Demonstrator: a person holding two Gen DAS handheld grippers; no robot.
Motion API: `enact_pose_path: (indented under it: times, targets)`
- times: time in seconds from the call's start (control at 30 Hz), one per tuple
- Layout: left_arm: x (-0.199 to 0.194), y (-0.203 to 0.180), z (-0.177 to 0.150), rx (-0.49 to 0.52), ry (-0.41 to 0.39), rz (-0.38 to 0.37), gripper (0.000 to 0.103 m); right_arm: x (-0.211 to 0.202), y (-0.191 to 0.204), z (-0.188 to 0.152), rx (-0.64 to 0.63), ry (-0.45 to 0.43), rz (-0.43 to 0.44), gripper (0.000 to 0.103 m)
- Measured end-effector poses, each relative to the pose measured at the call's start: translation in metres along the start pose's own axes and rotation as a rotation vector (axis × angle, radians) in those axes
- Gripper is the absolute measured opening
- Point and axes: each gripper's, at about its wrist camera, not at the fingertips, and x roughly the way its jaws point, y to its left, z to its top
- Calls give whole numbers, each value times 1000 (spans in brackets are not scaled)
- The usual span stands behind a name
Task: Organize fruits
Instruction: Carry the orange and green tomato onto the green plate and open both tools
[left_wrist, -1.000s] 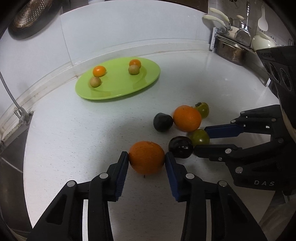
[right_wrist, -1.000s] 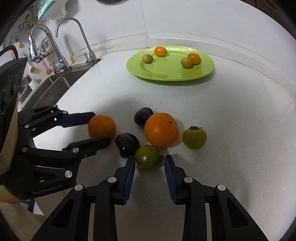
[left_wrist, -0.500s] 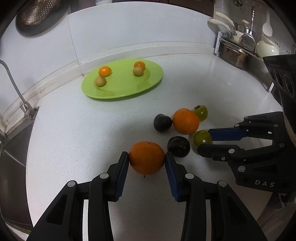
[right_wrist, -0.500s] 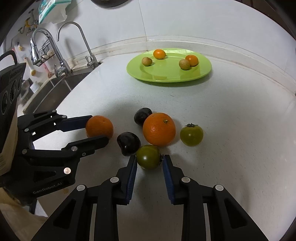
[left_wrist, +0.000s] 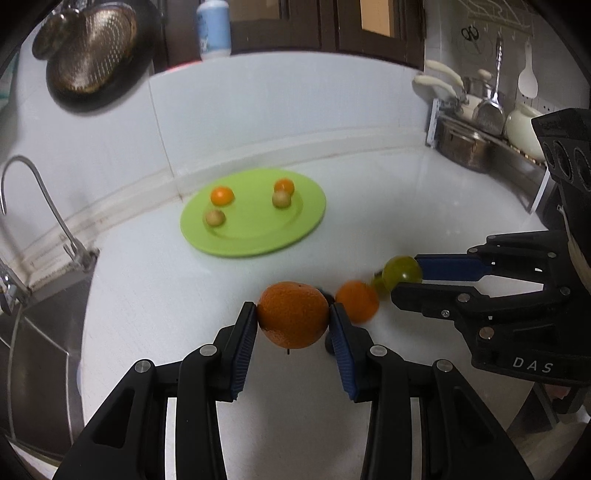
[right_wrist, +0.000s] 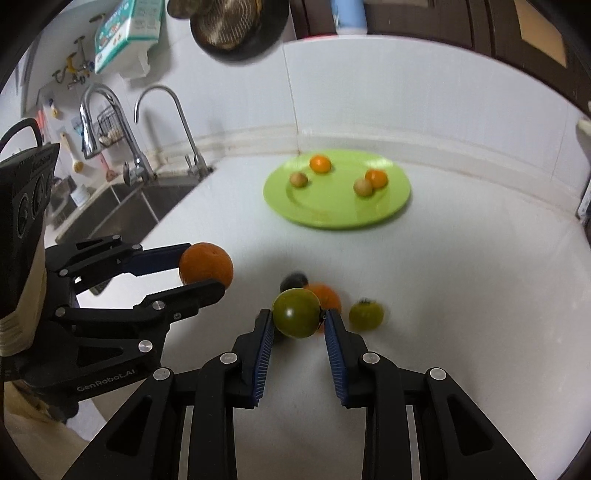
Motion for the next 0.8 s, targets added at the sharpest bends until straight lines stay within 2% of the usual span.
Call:
enact_pose_path:
  times: [0.47, 0.8]
  targets:
    - [6, 24, 59, 15, -98, 64, 39, -1, -11, 61, -33, -131, -18, 30]
    - [37, 51, 97, -1, -93, 77, 39, 26, -20, 107, -58, -137, 0, 30]
